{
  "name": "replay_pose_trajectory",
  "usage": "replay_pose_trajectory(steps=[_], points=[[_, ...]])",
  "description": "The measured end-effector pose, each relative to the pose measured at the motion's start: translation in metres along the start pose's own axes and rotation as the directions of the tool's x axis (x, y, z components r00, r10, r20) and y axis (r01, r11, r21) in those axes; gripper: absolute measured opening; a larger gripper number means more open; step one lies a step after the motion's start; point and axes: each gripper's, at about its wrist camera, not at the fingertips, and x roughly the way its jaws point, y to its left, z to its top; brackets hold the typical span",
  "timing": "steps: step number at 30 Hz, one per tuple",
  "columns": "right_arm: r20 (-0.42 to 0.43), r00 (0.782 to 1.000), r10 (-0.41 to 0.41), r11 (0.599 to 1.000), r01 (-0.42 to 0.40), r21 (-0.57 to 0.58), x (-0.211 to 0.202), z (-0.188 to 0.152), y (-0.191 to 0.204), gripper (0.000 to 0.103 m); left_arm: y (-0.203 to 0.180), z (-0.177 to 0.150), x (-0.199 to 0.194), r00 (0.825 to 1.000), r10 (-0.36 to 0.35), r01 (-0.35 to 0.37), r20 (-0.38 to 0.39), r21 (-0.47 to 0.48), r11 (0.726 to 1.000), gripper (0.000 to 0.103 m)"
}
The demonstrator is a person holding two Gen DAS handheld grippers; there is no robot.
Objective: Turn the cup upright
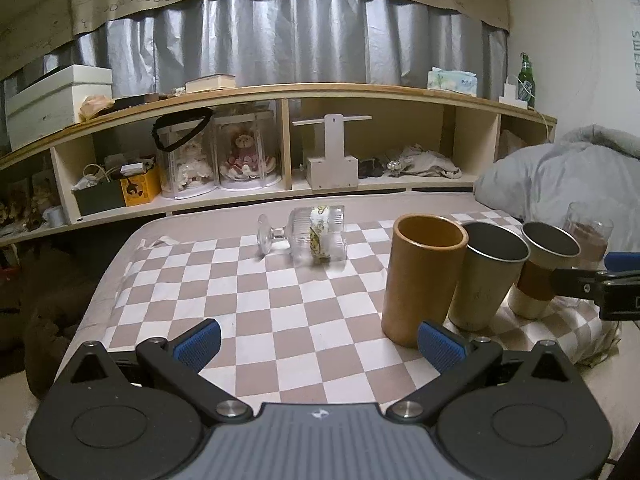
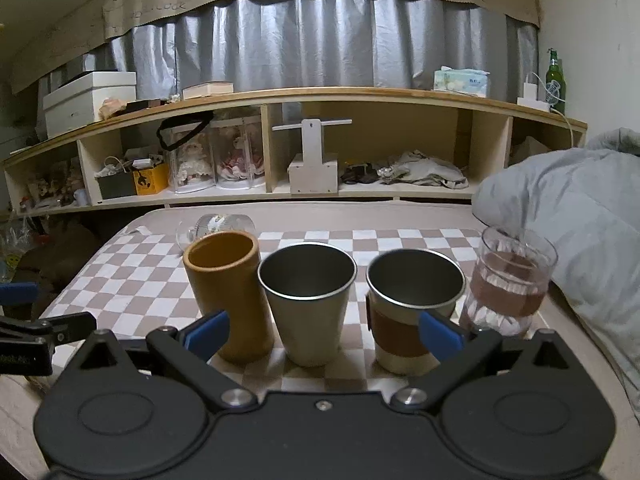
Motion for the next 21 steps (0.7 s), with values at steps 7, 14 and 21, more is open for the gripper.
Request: replay_pose_trajectory(steps=[7, 14, 21], points=[[-0.02, 1.0, -0.016, 1.0, 0.016, -0.007, -0.0003, -0.0082, -0.0017, 0.102, 0.0002, -0.0009, -0.0002, 1.0, 0.002, -0.003, -0.011, -0.003, 1.0, 0.103], [-0.024, 1.0, -0.018, 1.0, 0.017, -0.007, 0.0004, -0.0089, -0.0026, 0.102, -0.0007, -0.0017, 0.001, 1.0, -0.003, 0.003, -0.018, -0.001, 1.0, 0.103], [-0.024, 1.0, -0.017, 1.0, 0.017, -0.007, 0.0004, -0.009, -0.0024, 0.102, 0.001, -0.0013, 0.0013, 1.0, 0.002, -0.002, -0.018, -0.015, 1.0, 0.103]])
